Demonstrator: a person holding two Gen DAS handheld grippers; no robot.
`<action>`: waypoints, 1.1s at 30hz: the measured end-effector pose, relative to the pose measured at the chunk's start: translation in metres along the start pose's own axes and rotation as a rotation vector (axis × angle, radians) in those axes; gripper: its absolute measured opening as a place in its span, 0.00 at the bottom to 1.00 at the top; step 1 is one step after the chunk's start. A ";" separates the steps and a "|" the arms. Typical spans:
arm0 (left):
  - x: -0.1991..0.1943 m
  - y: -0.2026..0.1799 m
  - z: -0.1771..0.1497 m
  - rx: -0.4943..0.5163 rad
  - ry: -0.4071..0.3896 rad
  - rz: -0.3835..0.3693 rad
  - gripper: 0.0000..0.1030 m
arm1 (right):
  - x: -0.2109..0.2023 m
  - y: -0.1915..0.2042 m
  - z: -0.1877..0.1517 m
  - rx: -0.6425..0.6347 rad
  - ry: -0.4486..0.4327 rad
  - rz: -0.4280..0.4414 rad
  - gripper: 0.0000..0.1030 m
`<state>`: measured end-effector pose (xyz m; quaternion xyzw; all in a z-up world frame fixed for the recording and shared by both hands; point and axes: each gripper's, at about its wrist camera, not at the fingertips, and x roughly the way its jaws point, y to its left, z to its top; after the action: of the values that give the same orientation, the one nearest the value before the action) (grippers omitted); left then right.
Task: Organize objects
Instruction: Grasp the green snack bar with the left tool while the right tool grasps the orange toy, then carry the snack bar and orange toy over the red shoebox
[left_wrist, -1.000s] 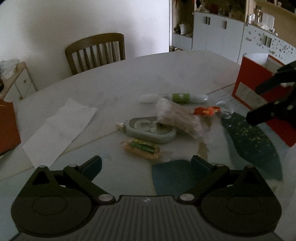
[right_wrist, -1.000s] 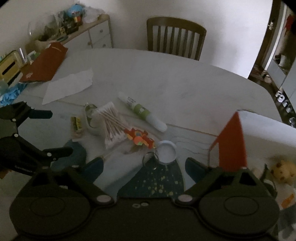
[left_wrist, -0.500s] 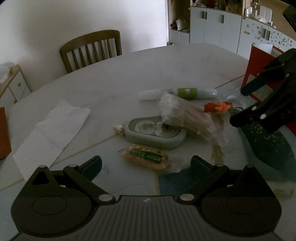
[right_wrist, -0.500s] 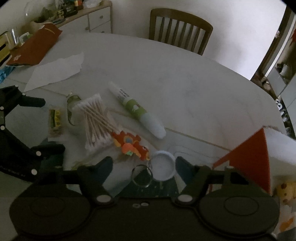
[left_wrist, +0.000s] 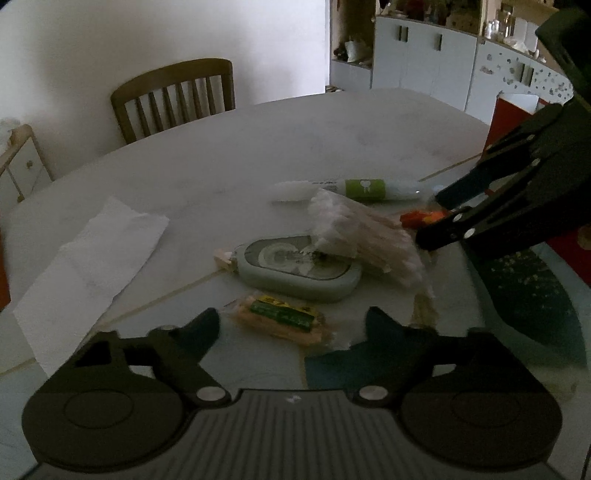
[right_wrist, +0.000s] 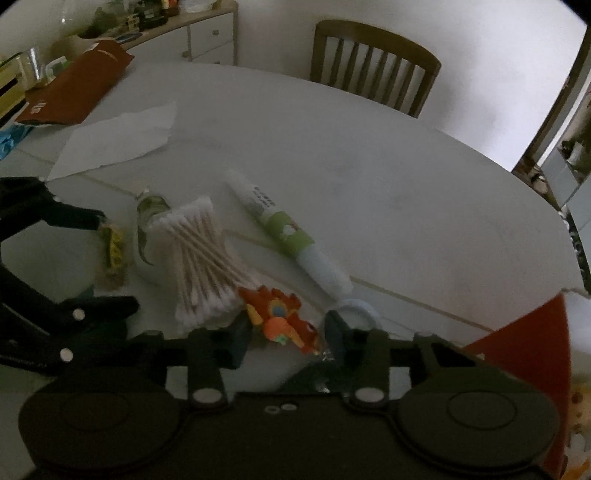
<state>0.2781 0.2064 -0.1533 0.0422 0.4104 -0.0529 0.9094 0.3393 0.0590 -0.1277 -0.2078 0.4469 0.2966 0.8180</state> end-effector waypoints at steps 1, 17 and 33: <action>-0.001 -0.001 0.001 0.004 0.000 -0.006 0.75 | 0.000 0.001 0.000 -0.003 -0.001 -0.003 0.40; -0.009 -0.004 0.001 -0.015 0.012 0.008 0.31 | -0.018 0.002 -0.002 0.037 -0.013 -0.001 0.15; -0.042 -0.023 -0.017 -0.093 0.007 -0.041 0.21 | -0.079 0.003 -0.048 0.232 -0.030 0.073 0.15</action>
<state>0.2349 0.1879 -0.1338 -0.0085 0.4163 -0.0523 0.9077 0.2742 0.0083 -0.0848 -0.0909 0.4732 0.2754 0.8319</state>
